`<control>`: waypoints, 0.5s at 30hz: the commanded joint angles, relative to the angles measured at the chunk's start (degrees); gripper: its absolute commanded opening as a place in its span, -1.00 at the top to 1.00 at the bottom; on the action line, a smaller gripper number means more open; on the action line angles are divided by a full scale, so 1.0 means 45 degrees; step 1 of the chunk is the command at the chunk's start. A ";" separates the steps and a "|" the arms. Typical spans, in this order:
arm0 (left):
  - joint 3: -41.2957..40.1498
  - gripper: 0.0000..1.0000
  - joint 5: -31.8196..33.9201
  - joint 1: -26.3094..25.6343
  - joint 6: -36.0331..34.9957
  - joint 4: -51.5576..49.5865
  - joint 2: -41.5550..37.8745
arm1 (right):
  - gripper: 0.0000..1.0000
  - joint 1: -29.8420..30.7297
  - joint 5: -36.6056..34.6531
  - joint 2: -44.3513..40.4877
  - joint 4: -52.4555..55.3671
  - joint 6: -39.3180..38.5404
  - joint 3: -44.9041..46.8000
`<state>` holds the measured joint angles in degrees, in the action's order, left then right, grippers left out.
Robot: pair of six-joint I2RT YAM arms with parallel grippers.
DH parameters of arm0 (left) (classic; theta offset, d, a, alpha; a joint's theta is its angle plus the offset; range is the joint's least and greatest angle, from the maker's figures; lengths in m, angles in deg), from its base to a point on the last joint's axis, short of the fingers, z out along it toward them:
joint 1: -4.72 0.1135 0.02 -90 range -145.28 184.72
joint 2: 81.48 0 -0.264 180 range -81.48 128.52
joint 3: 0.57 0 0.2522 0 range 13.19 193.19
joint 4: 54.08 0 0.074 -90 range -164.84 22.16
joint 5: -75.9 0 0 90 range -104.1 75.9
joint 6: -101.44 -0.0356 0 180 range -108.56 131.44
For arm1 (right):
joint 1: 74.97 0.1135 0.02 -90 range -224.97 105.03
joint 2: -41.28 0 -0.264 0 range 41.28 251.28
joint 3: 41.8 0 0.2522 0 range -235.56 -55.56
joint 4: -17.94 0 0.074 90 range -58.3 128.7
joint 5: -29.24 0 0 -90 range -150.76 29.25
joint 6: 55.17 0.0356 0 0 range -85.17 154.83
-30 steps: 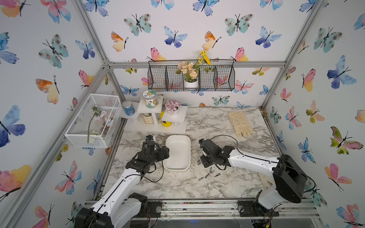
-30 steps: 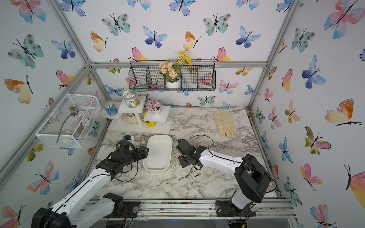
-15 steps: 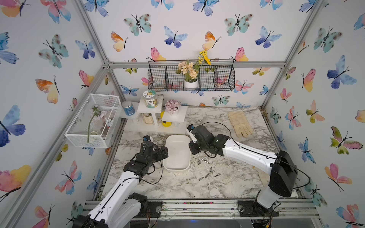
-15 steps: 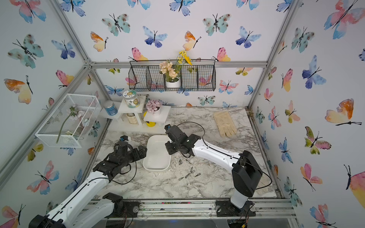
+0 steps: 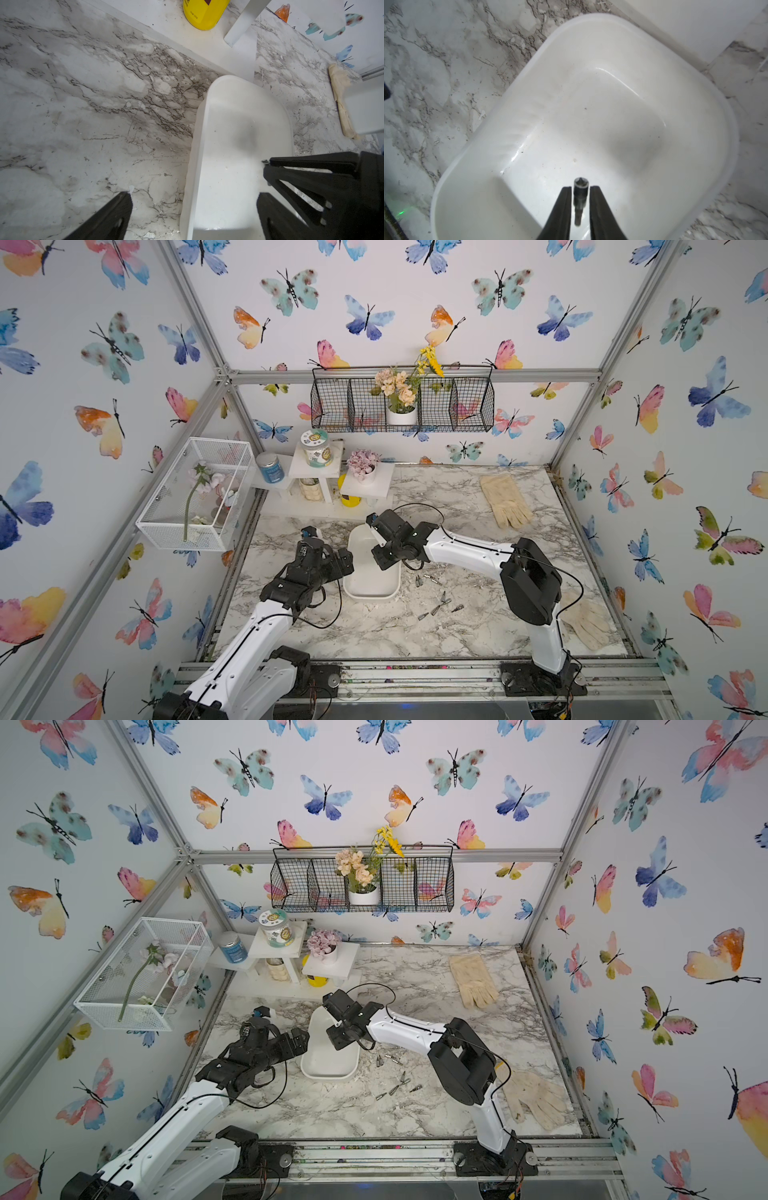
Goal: Put the bit on the desktop into the storage box
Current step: Place the screwdriver bit in the storage box, then pick up the screwdriver bit from the center of the board.
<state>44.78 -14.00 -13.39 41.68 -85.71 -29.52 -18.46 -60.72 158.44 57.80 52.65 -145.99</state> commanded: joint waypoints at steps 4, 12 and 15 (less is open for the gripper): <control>-0.0166 -0.99 -0.0335 0.0004 -0.0360 0.0154 0.0551 | 0.29 0.0040 -0.0571 -0.0687 0.0345 0.0004 0.0075; -0.0082 -0.88 -0.1171 -0.0016 -0.0559 0.0488 0.1526 | 0.15 0.0040 -0.1890 -0.3366 0.0496 0.0413 0.2274; -0.0145 -0.84 -0.1479 -0.0015 -0.0511 0.0783 0.1707 | 0.14 0.0025 -0.2370 -0.4542 0.0566 0.0824 0.3474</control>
<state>44.76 -17.33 -13.41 39.96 -84.09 -22.39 -18.46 -67.00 141.28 58.61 54.20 -134.06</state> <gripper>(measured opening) 0.928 0.426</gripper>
